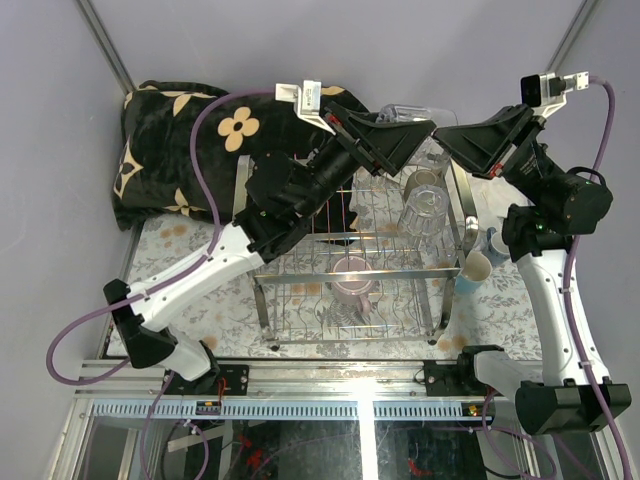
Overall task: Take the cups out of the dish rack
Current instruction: Place the cup at the center of the board.
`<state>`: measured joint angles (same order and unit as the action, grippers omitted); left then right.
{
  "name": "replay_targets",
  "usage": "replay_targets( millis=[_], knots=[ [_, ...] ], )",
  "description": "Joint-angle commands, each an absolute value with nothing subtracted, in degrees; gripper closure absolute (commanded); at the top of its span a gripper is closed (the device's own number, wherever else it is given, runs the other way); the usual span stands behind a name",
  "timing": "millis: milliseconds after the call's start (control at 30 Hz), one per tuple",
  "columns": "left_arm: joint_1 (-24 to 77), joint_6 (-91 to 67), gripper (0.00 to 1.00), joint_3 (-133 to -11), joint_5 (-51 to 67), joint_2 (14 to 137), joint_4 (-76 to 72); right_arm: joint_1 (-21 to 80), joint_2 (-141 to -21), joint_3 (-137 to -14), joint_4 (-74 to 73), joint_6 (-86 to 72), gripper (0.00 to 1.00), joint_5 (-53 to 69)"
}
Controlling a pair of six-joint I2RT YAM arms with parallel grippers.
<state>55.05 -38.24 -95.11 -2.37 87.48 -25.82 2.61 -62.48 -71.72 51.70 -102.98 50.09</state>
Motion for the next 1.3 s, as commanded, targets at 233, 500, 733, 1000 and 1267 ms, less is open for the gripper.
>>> replay_targets(
  millis=[233, 500, 733, 1000, 1267],
  knots=[
    [50.3, -33.9, 0.19, -89.7, -5.6, 73.8, -21.6, 2.5, -60.8, -78.8, 29.9, -81.2, 1.00, 48.4],
    [48.7, -30.0, 0.18, -84.5, -7.9, 65.8, -16.0, 2.0, -61.8, -87.3, 5.5, -62.7, 1.00, 43.5],
    [48.3, -25.3, 0.17, -82.1, -10.9, 60.5, -9.7, 1.9, -66.4, -107.3, -33.0, -37.2, 1.00, 21.6],
    [48.3, -22.9, 0.17, -79.9, -12.1, 57.8, -6.2, 1.9, -70.4, -116.9, -56.6, -28.8, 1.00, -8.1],
    [48.2, -21.5, 0.16, -75.9, -12.3, 55.6, -8.0, -1.1, -66.0, -105.5, -61.0, -28.3, 1.00, -22.8]
  ],
)
